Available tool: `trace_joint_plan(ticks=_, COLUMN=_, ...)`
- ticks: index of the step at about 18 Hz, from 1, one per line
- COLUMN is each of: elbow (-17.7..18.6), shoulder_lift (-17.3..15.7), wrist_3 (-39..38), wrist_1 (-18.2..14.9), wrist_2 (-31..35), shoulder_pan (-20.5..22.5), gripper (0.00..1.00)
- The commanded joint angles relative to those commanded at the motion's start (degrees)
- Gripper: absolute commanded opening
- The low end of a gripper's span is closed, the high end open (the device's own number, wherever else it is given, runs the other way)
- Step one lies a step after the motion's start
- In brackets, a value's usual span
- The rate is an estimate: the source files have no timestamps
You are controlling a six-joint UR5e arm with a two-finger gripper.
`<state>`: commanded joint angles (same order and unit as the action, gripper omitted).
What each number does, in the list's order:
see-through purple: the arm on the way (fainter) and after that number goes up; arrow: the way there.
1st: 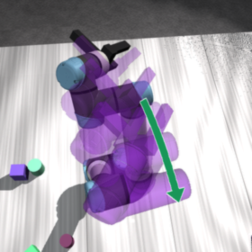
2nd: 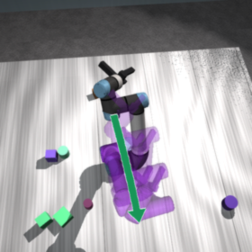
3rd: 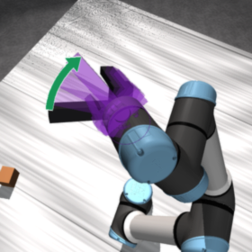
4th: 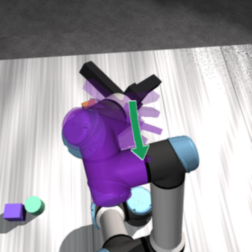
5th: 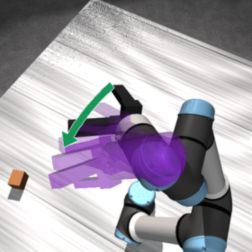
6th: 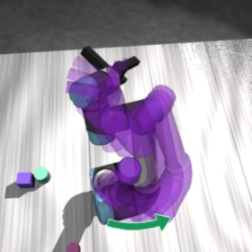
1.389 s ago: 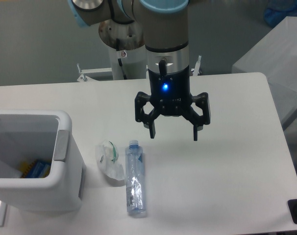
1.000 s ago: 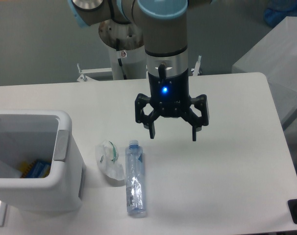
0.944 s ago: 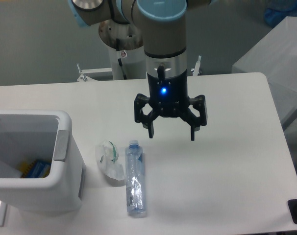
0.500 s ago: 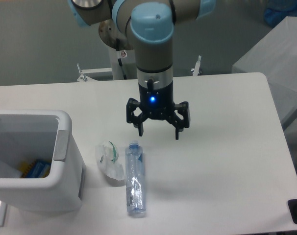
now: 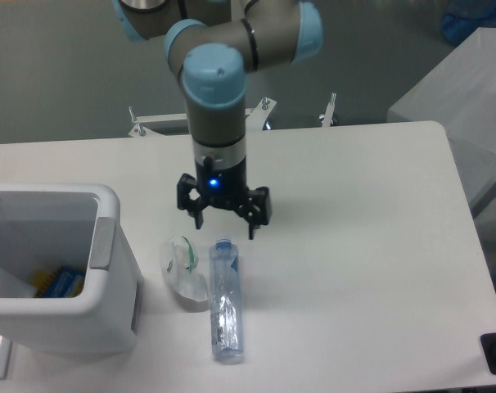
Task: Place the trash in the trash can
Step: 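Move the open gripper down toward the crumpled clear plastic wrapper, then close the gripper on the plastic wrapper and lift it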
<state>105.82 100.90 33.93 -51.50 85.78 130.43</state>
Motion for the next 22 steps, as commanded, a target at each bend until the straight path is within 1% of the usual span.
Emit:
trace_joint_plan(ticks=2, elbow=0.27, shoulder_lift=0.61, wrist_3=0.00, wrist_1=-0.18, wrist_2=-0.44, shoulder_pan=-0.88, gripper=1.00)
trace_joint_plan(ticks=4, elbow=0.71, shoulder_lift=2.98, wrist_3=-0.26, wrist_1=0.61, wrist_2=-0.09, shoulder_pan=-2.37, gripper=1.00)
trace_joint_plan(ticks=5, elbow=0.10, shoulder_lift=4.12, wrist_3=-0.09, wrist_1=0.61, wrist_2=-0.35, shoulder_pan=-2.64, gripper=1.00)
trace_joint_plan(ticks=8, elbow=0.18, shoulder_lift=6.23, wrist_3=-0.61, wrist_1=0.70, wrist_2=-0.35, shoulder_pan=-4.04, gripper=1.00)
trace_joint_plan(ticks=10, elbow=0.09, shoulder_lift=6.77, wrist_3=-2.10, wrist_1=0.70, wrist_2=-0.35, shoulder_pan=-4.13, gripper=1.00)
trace_joint_plan(ticks=14, elbow=0.00, shoulder_lift=8.26, wrist_3=-2.28, wrist_1=1.23, wrist_2=-0.27, shoulder_pan=-4.14, gripper=1.00)
trace_joint_plan(ticks=16, elbow=-0.08, shoulder_lift=8.53, wrist_3=-2.37, wrist_1=1.41, wrist_2=-0.26, shoulder_pan=-4.14, gripper=0.92)
trace_joint_plan(ticks=17, elbow=-0.17, shoulder_lift=8.53, wrist_3=-2.37, wrist_1=1.41, wrist_2=-0.26, shoulder_pan=-4.14, gripper=0.86)
trace_joint_plan(ticks=20, elbow=-0.26, shoulder_lift=8.79, wrist_3=-2.37, wrist_1=1.41, wrist_2=-0.26, shoulder_pan=-4.05, gripper=0.61)
trace_joint_plan(ticks=22, elbow=-0.26, shoulder_lift=8.79, wrist_3=-2.29, wrist_1=1.41, wrist_2=0.09, shoulder_pan=-4.05, gripper=0.42)
